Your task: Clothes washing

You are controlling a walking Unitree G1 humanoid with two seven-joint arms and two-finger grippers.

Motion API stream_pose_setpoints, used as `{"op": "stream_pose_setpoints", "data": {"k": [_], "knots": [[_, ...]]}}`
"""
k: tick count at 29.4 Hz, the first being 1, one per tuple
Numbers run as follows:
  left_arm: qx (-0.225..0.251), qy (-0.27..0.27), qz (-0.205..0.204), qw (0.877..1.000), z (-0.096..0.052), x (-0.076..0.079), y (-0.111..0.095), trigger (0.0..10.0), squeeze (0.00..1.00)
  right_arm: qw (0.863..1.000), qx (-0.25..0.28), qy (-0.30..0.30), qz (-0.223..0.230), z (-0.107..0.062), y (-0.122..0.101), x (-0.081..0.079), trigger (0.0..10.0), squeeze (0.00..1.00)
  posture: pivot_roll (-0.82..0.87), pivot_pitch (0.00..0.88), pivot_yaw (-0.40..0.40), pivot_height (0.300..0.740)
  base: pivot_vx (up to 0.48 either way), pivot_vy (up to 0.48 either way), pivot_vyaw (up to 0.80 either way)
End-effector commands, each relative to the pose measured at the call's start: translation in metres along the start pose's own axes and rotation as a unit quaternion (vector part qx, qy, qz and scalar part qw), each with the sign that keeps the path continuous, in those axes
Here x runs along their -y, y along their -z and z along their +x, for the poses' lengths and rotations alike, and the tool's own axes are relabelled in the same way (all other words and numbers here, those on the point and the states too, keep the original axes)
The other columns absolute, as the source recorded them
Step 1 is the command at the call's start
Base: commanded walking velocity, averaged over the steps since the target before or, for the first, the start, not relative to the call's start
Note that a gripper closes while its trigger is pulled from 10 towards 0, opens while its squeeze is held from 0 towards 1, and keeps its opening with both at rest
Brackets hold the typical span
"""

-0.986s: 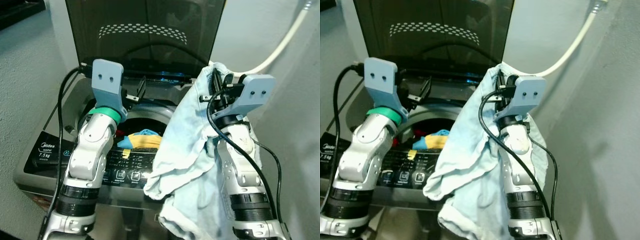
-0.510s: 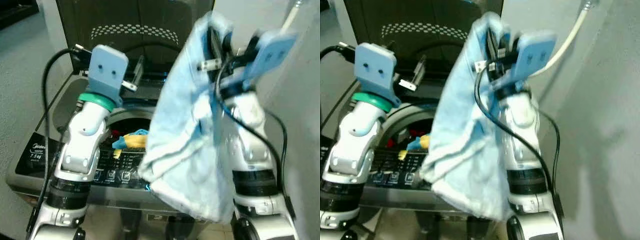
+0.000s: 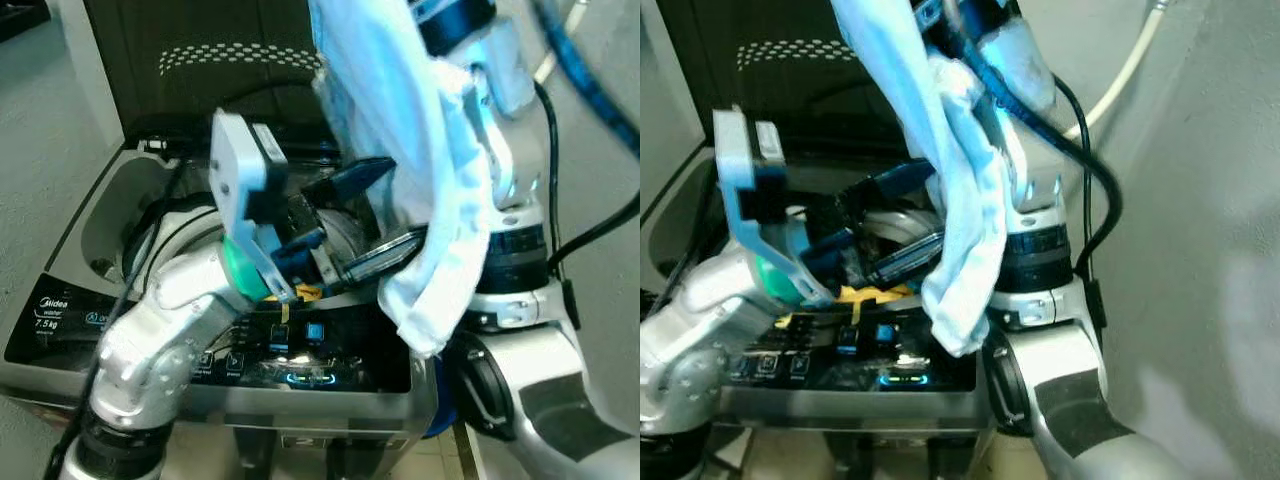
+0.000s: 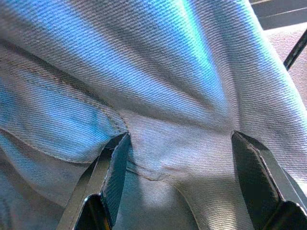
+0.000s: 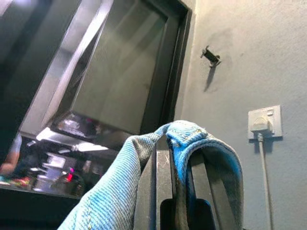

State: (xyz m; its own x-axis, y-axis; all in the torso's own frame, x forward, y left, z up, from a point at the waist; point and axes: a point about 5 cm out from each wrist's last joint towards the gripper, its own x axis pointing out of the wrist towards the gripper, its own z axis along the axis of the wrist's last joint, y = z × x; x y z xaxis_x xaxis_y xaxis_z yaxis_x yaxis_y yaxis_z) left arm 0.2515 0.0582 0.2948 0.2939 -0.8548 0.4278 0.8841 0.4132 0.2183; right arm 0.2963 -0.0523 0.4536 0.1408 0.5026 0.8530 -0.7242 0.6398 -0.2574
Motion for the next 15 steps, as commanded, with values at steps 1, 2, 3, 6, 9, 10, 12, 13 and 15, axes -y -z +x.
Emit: {"op": "stream_pose_setpoints", "data": {"k": [1, 2, 3, 6, 9, 10, 12, 13, 15], "knots": [[-0.094, -0.036, -0.02, 0.995, 0.003, -0.004, 0.041, 10.0, 0.0, 0.998, 0.037, -0.04, 0.035, 0.018, -0.013, -0.019, 10.0, 0.0, 0.09, 0.009, 0.019, 0.74, 0.0, 0.0, 0.0], [-0.12, -0.09, -0.03, 0.988, 0.0, -0.019, 0.05, 10.0, 0.0, 0.997, 0.041, -0.041, 0.05, 0.016, -0.017, -0.017, 10.0, 0.0, 0.09, 0.007, 0.019, 0.74, 0.0, 0.0, 0.0], [-0.137, -0.123, -0.04, 0.982, -0.003, -0.027, 0.056, 10.0, 0.0, 0.996, 0.045, -0.042, 0.059, 0.014, -0.019, -0.015, 10.0, 0.0, 0.09, 0.007, 0.019, 0.74, 0.0, 0.0, 0.0], [-0.163, -0.193, -0.045, 0.966, -0.012, -0.051, 0.059, 10.0, 0.0, 0.994, 0.051, -0.049, 0.078, 0.01, -0.025, -0.009, 10.0, 0.0, 0.09, 0.008, 0.019, 0.74, 0.0, 0.0, 0.0], [-0.174, -0.305, -0.011, 0.936, -0.026, -0.09, 0.058, 10.0, 0.0, 0.991, 0.061, -0.061, 0.102, 0.002, -0.034, -0.004, 10.0, 0.0, 0.09, 0.005, 0.02, 0.74, 0.0, 0.0, 0.0], [-0.174, -0.305, -0.011, 0.936, -0.026, -0.09, 0.058, 10.0, 0.0, 0.991, 0.061, -0.061, 0.102, 0.002, -0.034, -0.004, 10.0, 0.0, 0.09, 0.005, 0.02, 0.74, 0.0, 0.0, 0.0], [-0.172, -0.4, 0.023, 0.9, -0.046, -0.128, 0.049, 10.0, 0.0, 0.984, 0.072, -0.097, 0.133, -0.008, -0.046, -0.004, 10.0, 0.0, 0.08, 0.005, 0.025, 0.74, 0.0, 0.0, 0.0], [-0.172, -0.4, 0.023, 0.9, -0.046, -0.128, 0.049, 10.0, 0.0, 0.984, 0.072, -0.097, 0.133, -0.008, -0.046, -0.004, 10.0, 0.0, 0.08, 0.005, 0.025, 0.74, 0.0, 0.0, 0.0], [-0.164, -0.449, 0.065, 0.876, -0.058, -0.149, 0.035, 10.0, 0.0, 0.98, 0.072, -0.115, 0.143, -0.014, -0.051, -0.002, 10.0, 0.0, 0.08, 0.003, 0.031, 0.74, 0.0, 0.0, 0.0]]}}
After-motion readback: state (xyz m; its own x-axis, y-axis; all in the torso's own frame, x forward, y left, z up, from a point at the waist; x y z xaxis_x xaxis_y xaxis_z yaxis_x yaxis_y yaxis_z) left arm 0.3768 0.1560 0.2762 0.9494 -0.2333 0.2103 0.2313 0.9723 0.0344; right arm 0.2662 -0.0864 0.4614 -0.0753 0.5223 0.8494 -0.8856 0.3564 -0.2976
